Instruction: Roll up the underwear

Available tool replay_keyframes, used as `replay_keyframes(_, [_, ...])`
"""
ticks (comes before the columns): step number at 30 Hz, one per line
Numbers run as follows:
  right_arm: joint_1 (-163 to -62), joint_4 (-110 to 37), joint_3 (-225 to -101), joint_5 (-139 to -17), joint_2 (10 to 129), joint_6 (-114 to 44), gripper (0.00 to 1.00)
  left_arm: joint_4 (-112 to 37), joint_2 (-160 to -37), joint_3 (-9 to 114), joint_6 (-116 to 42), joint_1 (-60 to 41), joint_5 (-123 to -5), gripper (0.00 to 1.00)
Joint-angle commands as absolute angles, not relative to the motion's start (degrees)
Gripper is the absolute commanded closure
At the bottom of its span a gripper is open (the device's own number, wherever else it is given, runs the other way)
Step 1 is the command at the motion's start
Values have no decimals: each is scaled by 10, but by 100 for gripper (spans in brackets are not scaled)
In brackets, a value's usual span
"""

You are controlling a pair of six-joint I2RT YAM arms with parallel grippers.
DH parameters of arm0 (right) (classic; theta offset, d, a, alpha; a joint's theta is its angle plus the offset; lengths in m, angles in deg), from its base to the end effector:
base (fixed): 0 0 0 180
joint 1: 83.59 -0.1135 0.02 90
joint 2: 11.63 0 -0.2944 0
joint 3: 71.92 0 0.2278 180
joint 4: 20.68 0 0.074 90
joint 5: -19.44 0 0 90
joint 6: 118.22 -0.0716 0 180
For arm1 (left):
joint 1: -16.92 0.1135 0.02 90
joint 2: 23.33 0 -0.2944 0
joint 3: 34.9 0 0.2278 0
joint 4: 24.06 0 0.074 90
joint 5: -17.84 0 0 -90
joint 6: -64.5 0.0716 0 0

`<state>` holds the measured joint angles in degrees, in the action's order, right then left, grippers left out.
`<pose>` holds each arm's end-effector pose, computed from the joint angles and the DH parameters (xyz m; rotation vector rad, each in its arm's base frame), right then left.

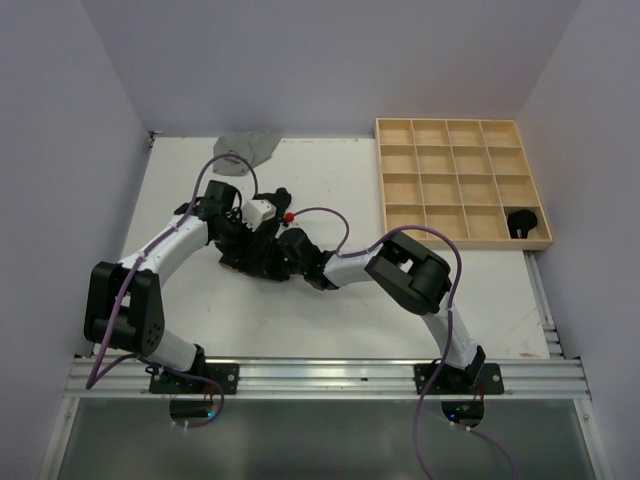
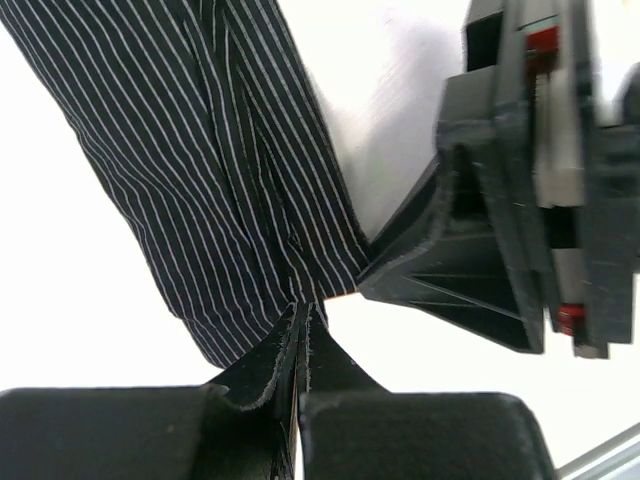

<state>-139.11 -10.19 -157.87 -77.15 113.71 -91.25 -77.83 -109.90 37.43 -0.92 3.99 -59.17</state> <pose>0.2725 0.4114 0.1390 0.0752 2.3822 1.2786 0.2664 -0.0777 0.2180 0.9338 2.5626 -0.2551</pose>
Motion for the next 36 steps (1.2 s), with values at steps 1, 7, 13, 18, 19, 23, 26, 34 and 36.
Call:
replay_keyframes(1, [-1393,-120,-1568,-764,1153,-910,74,-806,-1080,395,-14,36,-559,100])
replay_keyframes(7, [-1393,-119,-1565,-764,1149,-911,75,-788,-1092,380,-21,36,-599,73])
replay_keyframes(13, [-1393,-118,-1563,-764,1149,-912,76,-766,-1098,354,-18,29,-627,44])
replay_keyframes(18, [-1393,-116,-1562,-764,1151,-914,76,-741,-1105,328,-18,21,-650,48])
replay_keyframes(19, [-1392,-115,-1561,-764,1152,-918,76,-736,-1108,326,-18,20,-656,49])
replay_keyframes(23, [-1392,-112,-1561,-766,1156,-921,76,-710,-1115,310,-19,15,-683,51])
replay_keyframes(26, [-1393,-112,-1561,-766,1156,-921,76,-696,-1123,301,-19,14,-690,54])
replay_keyframes(34, [-1393,-115,-1561,-766,1156,-919,76,-674,-1132,296,-25,14,-702,74])
replay_keyframes(36, [-1392,-116,-1562,-766,1156,-919,77,-675,-1132,299,-22,14,-702,80])
